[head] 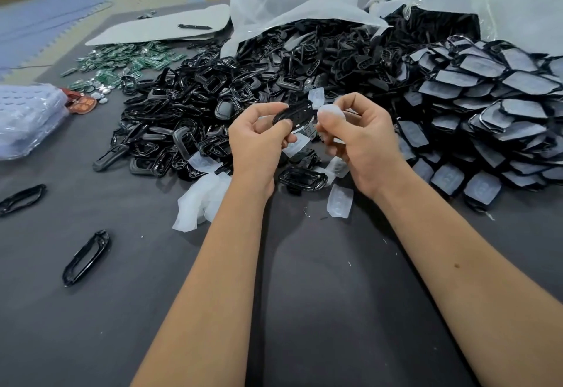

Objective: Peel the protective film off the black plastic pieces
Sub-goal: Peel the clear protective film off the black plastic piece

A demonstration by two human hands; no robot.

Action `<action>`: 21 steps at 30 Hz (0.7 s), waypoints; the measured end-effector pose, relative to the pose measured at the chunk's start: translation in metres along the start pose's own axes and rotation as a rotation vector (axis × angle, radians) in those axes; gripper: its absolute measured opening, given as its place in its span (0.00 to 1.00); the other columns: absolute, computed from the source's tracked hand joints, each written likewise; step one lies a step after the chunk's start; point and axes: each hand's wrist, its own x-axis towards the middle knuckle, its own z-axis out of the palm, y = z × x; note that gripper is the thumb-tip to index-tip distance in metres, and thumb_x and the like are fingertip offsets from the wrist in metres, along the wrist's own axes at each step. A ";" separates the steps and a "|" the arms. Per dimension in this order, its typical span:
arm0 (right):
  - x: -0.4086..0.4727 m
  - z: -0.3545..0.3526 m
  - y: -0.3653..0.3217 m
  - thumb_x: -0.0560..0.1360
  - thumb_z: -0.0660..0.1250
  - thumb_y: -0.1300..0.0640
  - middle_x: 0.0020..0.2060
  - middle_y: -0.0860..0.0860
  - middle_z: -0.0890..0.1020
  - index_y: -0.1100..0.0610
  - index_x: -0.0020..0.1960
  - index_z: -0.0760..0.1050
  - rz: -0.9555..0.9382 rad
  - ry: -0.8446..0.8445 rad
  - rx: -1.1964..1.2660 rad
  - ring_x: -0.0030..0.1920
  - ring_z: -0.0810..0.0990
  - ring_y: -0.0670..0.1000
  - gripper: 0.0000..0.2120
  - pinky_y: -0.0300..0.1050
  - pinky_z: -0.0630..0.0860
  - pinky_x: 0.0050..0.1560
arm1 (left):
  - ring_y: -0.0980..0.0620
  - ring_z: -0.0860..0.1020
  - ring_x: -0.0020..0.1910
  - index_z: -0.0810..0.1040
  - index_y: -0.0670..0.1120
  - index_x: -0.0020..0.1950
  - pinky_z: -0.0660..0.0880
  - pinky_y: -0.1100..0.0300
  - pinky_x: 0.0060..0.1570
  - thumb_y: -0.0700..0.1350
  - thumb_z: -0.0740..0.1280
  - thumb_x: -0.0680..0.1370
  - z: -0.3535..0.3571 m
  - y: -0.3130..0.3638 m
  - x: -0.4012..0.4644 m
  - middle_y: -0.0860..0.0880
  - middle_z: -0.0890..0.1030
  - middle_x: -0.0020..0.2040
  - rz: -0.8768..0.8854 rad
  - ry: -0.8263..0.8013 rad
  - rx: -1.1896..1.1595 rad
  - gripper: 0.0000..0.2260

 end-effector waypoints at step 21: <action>0.004 -0.004 0.008 0.75 0.78 0.60 0.33 0.52 0.85 0.59 0.44 0.83 -0.217 0.156 -0.404 0.27 0.82 0.49 0.05 0.40 0.77 0.27 | 0.50 0.80 0.32 0.88 0.43 0.50 0.76 0.63 0.35 0.34 0.63 0.80 0.004 0.001 -0.003 0.46 0.84 0.38 -0.064 -0.087 -0.032 0.14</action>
